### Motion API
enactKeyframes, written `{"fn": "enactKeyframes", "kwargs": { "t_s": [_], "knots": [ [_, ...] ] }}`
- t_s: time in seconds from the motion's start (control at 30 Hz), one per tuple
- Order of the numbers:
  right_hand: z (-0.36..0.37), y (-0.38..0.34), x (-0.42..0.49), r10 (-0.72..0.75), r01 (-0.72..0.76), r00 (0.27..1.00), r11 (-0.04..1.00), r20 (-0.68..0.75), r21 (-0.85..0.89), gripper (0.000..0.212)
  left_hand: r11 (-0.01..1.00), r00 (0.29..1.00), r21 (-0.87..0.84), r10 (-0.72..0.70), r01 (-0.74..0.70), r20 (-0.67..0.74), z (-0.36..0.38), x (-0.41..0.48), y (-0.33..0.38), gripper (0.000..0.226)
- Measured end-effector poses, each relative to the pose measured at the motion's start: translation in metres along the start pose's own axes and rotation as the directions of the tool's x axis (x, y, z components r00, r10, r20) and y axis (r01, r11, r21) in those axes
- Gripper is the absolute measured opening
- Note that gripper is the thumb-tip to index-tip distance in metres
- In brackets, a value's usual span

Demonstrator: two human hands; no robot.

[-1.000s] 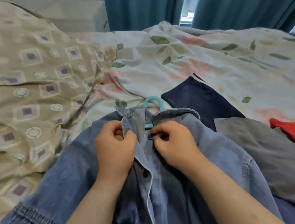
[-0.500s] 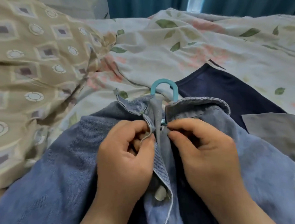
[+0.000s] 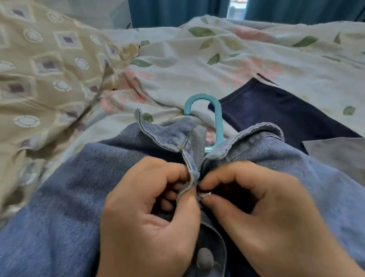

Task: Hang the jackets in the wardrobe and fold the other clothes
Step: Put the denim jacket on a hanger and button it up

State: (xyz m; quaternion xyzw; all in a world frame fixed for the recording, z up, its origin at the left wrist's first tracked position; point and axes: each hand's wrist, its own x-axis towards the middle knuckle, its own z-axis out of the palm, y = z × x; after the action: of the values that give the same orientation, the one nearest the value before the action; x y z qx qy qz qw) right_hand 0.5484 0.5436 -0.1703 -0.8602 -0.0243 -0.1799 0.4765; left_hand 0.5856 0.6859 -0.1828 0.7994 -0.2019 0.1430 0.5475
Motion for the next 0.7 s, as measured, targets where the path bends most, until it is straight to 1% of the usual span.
{"fn": "enactKeyframes", "kwargs": {
  "t_s": [0.03, 0.1, 0.2, 0.27, 0.33, 0.4, 0.43, 0.5, 0.7],
  "knots": [
    [0.0, 0.0, -0.001, 0.028, -0.027, 1.0, 0.999, -0.011, 0.039, 0.031, 1.0, 1.0, 0.007, 0.014, -0.015, 0.027, -0.002, 0.0, 0.001, 0.011],
    [0.0, -0.001, -0.001, 0.081, -0.079, 0.997, 0.987, -0.009, 0.143, 0.028, 0.995, 0.998, 0.073, 0.065, -0.067, 0.021, -0.004, 0.001, 0.005, 0.007],
    [-0.002, -0.001, 0.0, 0.102, -0.103, 0.995, 0.965, 0.019, 0.241, 0.023, 0.992, 0.996, 0.084, 0.088, -0.089, 0.02, -0.005, 0.003, 0.006, 0.02],
    [-0.002, -0.002, 0.001, 0.121, -0.125, 0.992, 0.94, 0.034, 0.318, 0.023, 0.998, 0.996, 0.019, 0.058, -0.06, 0.065, -0.009, 0.004, 0.006, 0.018],
    [-0.002, -0.003, 0.002, 0.146, -0.152, 0.988, 0.91, 0.046, 0.385, 0.023, 0.996, 0.992, -0.084, 0.017, -0.006, 0.122, -0.012, 0.004, 0.005, 0.006],
    [-0.002, -0.003, 0.003, 0.17, -0.172, 0.985, 0.883, 0.044, 0.436, 0.024, 0.974, 0.982, -0.214, -0.036, 0.076, 0.185, -0.015, 0.005, 0.002, 0.018],
    [-0.002, -0.003, 0.003, 0.176, -0.175, 0.984, 0.877, 0.039, 0.447, 0.024, 0.963, 0.977, -0.249, -0.052, 0.103, 0.206, -0.015, 0.005, 0.002, 0.017],
    [-0.002, -0.003, 0.003, 0.172, -0.169, 0.985, 0.881, 0.034, 0.442, 0.024, 0.951, 0.971, -0.276, -0.077, 0.139, 0.226, -0.015, 0.007, 0.001, 0.006],
    [-0.003, 0.001, 0.004, 0.08, -0.088, 0.996, 0.933, 0.035, 0.349, 0.022, 0.907, 0.954, -0.359, -0.123, 0.219, 0.272, -0.011, 0.008, -0.003, 0.013]
  ]
}}
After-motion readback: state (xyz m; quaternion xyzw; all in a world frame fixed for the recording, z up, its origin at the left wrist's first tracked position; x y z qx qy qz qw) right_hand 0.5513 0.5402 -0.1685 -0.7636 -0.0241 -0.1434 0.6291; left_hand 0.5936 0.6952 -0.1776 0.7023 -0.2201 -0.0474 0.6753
